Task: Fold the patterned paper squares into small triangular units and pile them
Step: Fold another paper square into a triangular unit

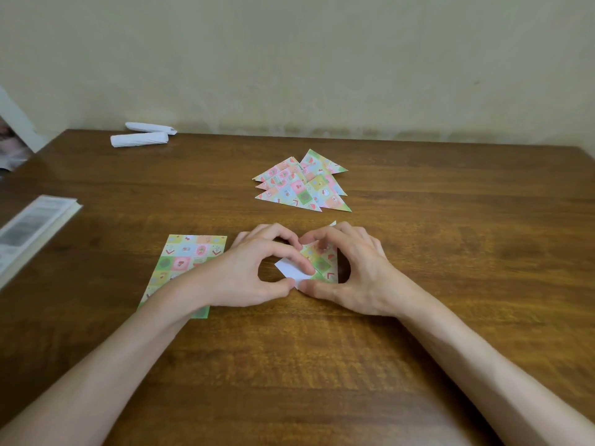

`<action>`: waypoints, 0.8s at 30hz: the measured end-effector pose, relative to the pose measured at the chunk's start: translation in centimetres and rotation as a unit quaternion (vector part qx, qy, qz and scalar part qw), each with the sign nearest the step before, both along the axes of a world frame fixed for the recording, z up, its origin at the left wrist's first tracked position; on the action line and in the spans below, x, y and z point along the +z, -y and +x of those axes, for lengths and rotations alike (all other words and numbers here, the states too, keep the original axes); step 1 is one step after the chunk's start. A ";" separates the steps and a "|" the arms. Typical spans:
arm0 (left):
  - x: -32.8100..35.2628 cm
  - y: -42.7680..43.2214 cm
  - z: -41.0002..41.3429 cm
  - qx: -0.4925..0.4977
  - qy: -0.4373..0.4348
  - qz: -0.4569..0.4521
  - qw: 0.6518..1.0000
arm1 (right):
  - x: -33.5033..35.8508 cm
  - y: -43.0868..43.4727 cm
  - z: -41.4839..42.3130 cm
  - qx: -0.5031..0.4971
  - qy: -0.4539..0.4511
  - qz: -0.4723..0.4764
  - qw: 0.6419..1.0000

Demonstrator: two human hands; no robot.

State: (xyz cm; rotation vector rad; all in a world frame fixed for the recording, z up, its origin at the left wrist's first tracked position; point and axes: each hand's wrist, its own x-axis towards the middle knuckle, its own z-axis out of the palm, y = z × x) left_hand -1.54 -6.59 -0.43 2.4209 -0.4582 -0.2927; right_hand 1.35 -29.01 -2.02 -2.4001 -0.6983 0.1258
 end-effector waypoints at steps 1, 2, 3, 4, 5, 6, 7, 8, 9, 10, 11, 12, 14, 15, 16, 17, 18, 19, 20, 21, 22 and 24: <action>0.0 0.0 0.0 -0.001 0.001 0.001 1.000 | 0.0 0.0 0.0 0.000 0.001 -0.001 1.000; 0.0 0.0 0.0 0.000 0.001 0.001 1.000 | 0.0 0.0 -0.1 -0.002 0.003 -0.003 1.000; 0.0 0.0 0.0 0.000 0.000 0.001 1.000 | 0.0 -0.1 -0.1 -0.005 0.004 -0.004 1.000; -0.1 0.0 0.0 0.000 0.000 0.001 1.000 | 0.1 -0.2 -0.1 -0.009 0.004 -0.006 1.000; -0.1 0.0 0.0 0.000 0.001 0.001 1.000 | 0.1 -0.4 -0.2 -0.011 0.003 -0.007 1.000; -0.1 0.0 0.0 -0.001 0.003 0.000 1.000 | 0.1 -0.6 -0.2 -0.014 0.003 -0.008 1.000; -0.1 0.0 0.0 -0.002 0.007 0.000 1.000 | 0.1 -0.7 -0.3 -0.017 0.005 -0.008 1.000; -0.2 0.1 0.0 -0.001 0.010 -0.002 1.000 | 0.0 -0.7 -0.3 -0.019 0.009 -0.006 1.000; -0.2 0.1 -0.1 0.000 0.011 -0.004 1.000 | 0.0 -0.8 -0.4 -0.022 0.012 -0.004 1.000; -0.1 0.1 -0.1 0.002 0.012 -0.004 1.000 | -0.1 -0.8 -0.4 -0.023 0.013 -0.003 1.000; -0.2 0.1 -0.1 0.002 0.014 -0.004 1.000 | -0.1 -0.8 -0.4 -0.024 0.011 -0.002 1.000; -0.2 0.0 -0.1 -0.001 0.017 -0.003 1.000 | -0.1 -0.9 -0.5 -0.024 0.008 -0.001 1.000; -0.2 0.0 -0.1 -0.007 0.019 -0.002 1.000 | 0.0 -0.9 -0.5 -0.021 0.005 0.001 1.000; -0.3 0.0 -0.1 -0.007 0.019 -0.002 1.000 | 0.0 -0.9 -0.4 -0.016 0.004 0.001 1.000; -0.4 0.0 -0.1 -0.006 0.021 -0.004 1.000 | 0.1 -0.6 -0.3 -0.009 -0.003 0.001 1.000; -0.5 0.0 -0.1 -0.003 0.025 -0.008 1.000 | 0.2 -0.3 -0.2 -0.001 -0.016 0.007 1.000; -0.6 0.1 -0.1 0.001 0.030 -0.013 0.999 | 0.2 0.2 0.0 0.008 -0.032 0.017 0.999; -0.7 0.2 -0.1 0.006 0.036 -0.018 0.999 | 0.3 0.6 0.1 0.018 -0.044 0.026 0.999; -0.8 0.4 0.0 0.014 0.042 -0.022 0.999 | 0.3 0.9 0.2 0.028 -0.047 0.030 0.998; -1.0 0.6 0.0 0.024 0.051 -0.022 0.998 | 0.3 1.0 0.3 0.036 -0.044 0.026 0.998; -1.2 0.8 0.1 0.034 0.061 -0.020 0.997 | 0.3 1.0 0.3 0.041 -0.037 0.017 0.998; -1.4 1.1 0.2 0.046 0.074 -0.012 0.996 | 0.3 1.0 0.4 0.047 -0.025 0.005 0.999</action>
